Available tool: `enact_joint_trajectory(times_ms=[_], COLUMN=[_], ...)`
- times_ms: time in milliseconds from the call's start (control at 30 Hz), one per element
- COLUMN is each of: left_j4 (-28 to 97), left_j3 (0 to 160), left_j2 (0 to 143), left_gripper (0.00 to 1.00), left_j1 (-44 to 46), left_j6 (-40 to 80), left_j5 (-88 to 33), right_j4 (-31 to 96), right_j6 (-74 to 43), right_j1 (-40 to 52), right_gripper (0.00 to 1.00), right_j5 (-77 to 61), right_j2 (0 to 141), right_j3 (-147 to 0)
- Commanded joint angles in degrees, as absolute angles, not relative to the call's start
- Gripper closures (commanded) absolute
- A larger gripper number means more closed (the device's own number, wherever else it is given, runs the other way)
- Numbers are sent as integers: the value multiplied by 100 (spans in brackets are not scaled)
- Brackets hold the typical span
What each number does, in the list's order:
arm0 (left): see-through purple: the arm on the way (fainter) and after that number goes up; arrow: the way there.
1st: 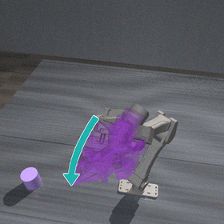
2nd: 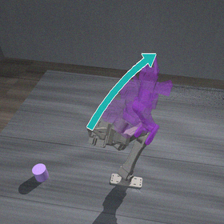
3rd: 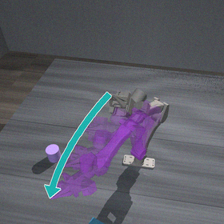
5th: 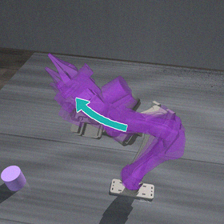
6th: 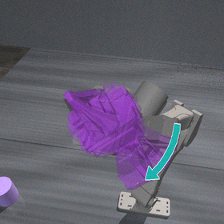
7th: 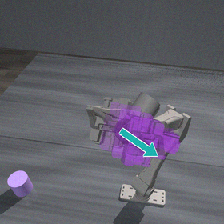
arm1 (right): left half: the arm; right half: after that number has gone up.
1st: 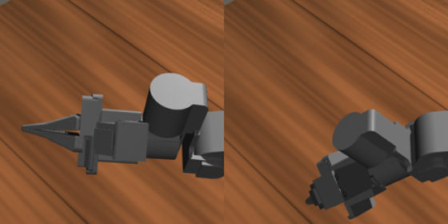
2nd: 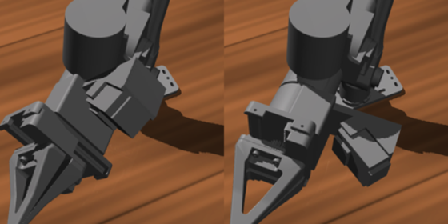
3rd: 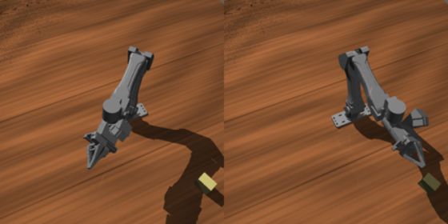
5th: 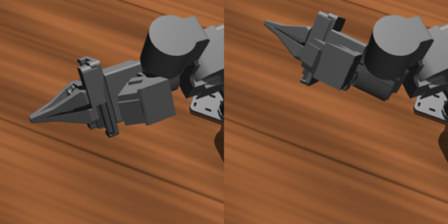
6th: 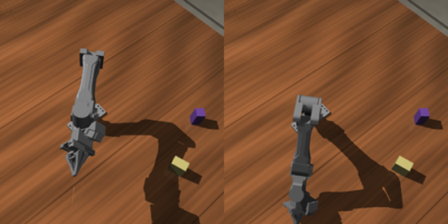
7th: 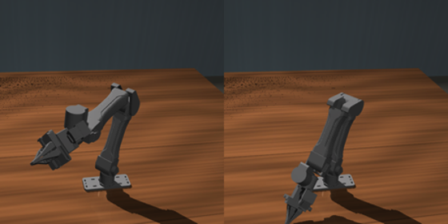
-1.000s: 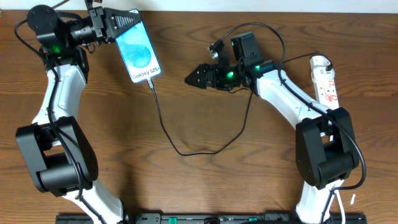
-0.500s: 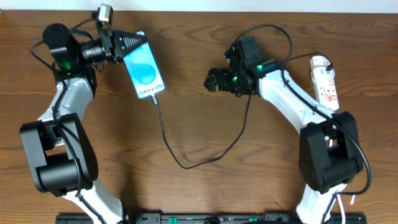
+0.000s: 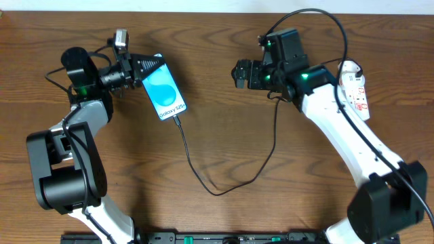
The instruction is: Plug charger to phone and switch on socket
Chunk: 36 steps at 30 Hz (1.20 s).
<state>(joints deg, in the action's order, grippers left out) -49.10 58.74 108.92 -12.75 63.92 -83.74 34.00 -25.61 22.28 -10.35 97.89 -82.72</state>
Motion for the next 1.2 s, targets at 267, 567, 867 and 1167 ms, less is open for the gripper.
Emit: enact_joint_trajectory(times_ms=[267, 567, 867, 1167], left_j4=[-2526, -211, 707, 1308], left_j3=[5817, 5817, 5817, 5817], left_j2=[10759, 10759, 10759, 10759], left_gripper=[92, 93, 93, 92], left_j1=[-1280, -1280, -1280, -1280], left_j6=[4788, 3262, 2504, 2394], left_j5=[-7177, -5857, -5280, -4254], right_j4=[3592, 3693, 3712, 3841], right_j6=[-2523, -2456, -2456, -2453], right_j1=[2217, 2217, 2217, 2222], right_gripper=[1, 1, 1, 1], right_j5=[-840, -843, -847, -845], right_j2=[9032, 9021, 9021, 9021], right_j3=[-8337, -8337, -8335, -8335])
